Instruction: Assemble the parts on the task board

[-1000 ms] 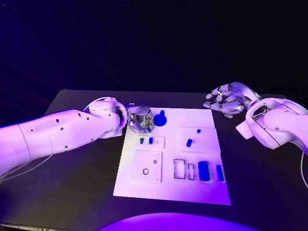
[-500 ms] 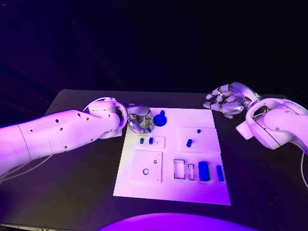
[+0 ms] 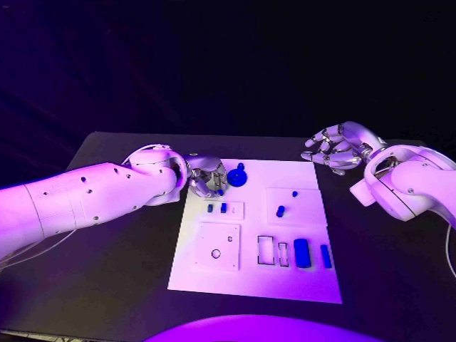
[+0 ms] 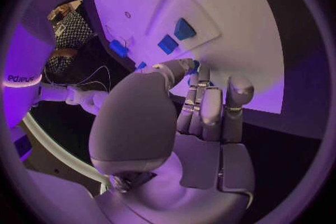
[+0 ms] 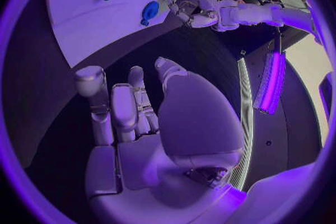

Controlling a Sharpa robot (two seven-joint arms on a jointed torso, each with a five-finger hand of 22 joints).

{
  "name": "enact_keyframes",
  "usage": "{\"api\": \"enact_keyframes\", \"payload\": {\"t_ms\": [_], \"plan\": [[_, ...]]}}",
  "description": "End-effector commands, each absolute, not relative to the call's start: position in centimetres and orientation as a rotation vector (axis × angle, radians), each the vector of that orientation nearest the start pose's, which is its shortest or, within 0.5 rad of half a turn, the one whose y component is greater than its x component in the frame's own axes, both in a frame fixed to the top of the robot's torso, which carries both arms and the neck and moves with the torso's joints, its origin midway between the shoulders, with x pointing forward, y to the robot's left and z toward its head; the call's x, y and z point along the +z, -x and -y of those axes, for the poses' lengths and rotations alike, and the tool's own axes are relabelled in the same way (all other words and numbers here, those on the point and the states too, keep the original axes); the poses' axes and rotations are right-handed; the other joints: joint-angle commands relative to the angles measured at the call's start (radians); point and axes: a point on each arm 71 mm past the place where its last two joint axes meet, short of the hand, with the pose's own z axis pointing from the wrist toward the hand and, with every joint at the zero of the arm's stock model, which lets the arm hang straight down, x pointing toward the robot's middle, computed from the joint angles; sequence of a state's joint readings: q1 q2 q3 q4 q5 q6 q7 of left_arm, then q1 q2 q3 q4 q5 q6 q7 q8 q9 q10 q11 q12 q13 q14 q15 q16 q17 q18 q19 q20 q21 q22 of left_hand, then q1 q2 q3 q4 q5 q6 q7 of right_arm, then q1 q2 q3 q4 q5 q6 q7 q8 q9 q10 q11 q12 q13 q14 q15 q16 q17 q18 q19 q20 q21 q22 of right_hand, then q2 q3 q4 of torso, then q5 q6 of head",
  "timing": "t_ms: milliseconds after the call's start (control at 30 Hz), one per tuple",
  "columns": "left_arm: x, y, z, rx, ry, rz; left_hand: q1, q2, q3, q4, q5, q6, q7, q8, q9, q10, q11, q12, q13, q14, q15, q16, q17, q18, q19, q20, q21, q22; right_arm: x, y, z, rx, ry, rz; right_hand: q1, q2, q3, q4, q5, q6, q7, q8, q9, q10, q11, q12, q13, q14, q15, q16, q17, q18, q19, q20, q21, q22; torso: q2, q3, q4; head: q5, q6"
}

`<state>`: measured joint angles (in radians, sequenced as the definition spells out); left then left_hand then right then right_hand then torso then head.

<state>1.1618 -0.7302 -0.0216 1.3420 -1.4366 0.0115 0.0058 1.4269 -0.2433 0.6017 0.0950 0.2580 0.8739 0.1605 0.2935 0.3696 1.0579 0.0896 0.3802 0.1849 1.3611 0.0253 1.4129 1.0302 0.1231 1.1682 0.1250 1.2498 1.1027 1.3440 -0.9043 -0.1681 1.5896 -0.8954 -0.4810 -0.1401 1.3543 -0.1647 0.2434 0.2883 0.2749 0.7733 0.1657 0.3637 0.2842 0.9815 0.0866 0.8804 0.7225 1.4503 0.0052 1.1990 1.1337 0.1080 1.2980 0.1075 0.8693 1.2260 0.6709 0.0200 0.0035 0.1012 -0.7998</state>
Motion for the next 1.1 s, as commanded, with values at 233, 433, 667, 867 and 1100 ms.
{"api": "enact_keyframes", "payload": {"t_ms": [233, 433, 667, 867, 1100], "plan": [[-22.6, -50.2, -18.4, -0.702, -0.286, -1.954, -0.019, -0.006, 0.008, -0.003, 0.003, -0.036, 0.001, -0.025, -0.008, 0.009, -0.002, -0.014, 0.004, -0.006, -0.005, -0.004, -0.003, -0.001, -0.002, -0.002, -0.005, 0.002, -16.2, -48.6, 22.8, 0.78, -0.406, -1.693, -0.006, -0.007, 0.004, 0.0, 0.004, -0.004, 0.004, -0.001, -0.002, -0.005, -0.003, -0.004, -0.001, -0.008, -0.001, -0.006, -0.001, 0.02, -0.003, 0.001, -0.003, -0.001, 0.0, 0.0006, 0.0, -0.001, 0.001], [-22.6, -50.2, -18.5, -0.698, -0.285, -1.959, -0.021, -0.006, 0.007, -0.002, 0.003, -0.037, 0.001, -0.026, -0.008, 0.009, -0.002, -0.015, 0.005, -0.007, -0.005, -0.005, -0.006, -0.001, -0.003, -0.002, -0.005, 0.001, -16.2, -48.6, 22.8, 0.778, -0.407, -1.694, -0.006, -0.007, 0.004, 0.0, 0.004, -0.004, 0.004, -0.001, -0.002, -0.005, -0.003, -0.004, -0.001, -0.008, -0.001, -0.006, -0.001, 0.02, -0.003, 0.001, -0.003, -0.001, 0.0, 0.0003, -0.0003, -0.002, 0.001], [-22.8, -50.2, -19.0, -0.678, -0.279, -1.979, -0.026, -0.011, 0.004, 0.0, 0.002, -0.037, 0.001, -0.027, -0.008, 0.007, -0.001, -0.019, 0.005, -0.009, -0.004, -0.006, -0.01, 0.0, -0.008, -0.002, -0.01, -0.005, -16.3, -48.6, 22.9, 0.77, -0.405, -1.718, -0.015, -0.012, 0.005, 0.0, -0.008, -0.019, 0.009, -0.002, -0.005, -0.023, 0.002, -0.017, -0.015, -0.023, 0.004, -0.04, -0.028, 0.028, -0.025, 0.004, -0.065, -0.031, -0.001, 0.0, -0.0005, -0.003, 0.001], [-22.9, -50.2, -19.6, -0.655, -0.272, -1.998, -0.033, -0.015, 0.001, 0.003, 0.001, -0.038, 0.002, -0.029, -0.009, 0.001, 0.001, -0.025, 0.006, -0.01, -0.002, -0.006, -0.009, 0.0, -0.01, -0.001, -0.013, -0.007, -16.5, -48.6, 23.0, 0.76, -0.4, -1.744, -0.018, -0.013, 0.01, 0.0, -0.023, -0.034, 0.014, 0.01, -0.007, -0.049, 0.008, -0.079, -0.077, -0.021, 0.008, -0.045, -0.019, 0.028, -0.015, 0.009, -0.077, -0.037, -0.001, -0.0003, 0.0013, -0.005, -0.003], [-22.9, -50.3, -20.4, -0.64, -0.261, -2.0, -0.034, -0.016, 0.001, 0.003, 0.001, -0.039, 0.001, -0.03, -0.009, 0.0, 0.001, -0.026, 0.006, -0.012, -0.002, -0.007, -0.013, 0.001, -0.012, -0.001, -0.015, -0.01, -16.8, -48.6, 23.0, 0.744, -0.358, -1.762, 0.029, -0.026, 0.046, -0.008, -0.053, -0.022, 0.01, 0.04, -0.009, -0.02, 0.005, -0.221, -0.215, 0.02, 0.004, 0.026, 0.063, 0.006, 0.055, 0.003, 0.051, 0.036, -0.001, -0.0003, -0.0003, -0.005, -0.001]]}}
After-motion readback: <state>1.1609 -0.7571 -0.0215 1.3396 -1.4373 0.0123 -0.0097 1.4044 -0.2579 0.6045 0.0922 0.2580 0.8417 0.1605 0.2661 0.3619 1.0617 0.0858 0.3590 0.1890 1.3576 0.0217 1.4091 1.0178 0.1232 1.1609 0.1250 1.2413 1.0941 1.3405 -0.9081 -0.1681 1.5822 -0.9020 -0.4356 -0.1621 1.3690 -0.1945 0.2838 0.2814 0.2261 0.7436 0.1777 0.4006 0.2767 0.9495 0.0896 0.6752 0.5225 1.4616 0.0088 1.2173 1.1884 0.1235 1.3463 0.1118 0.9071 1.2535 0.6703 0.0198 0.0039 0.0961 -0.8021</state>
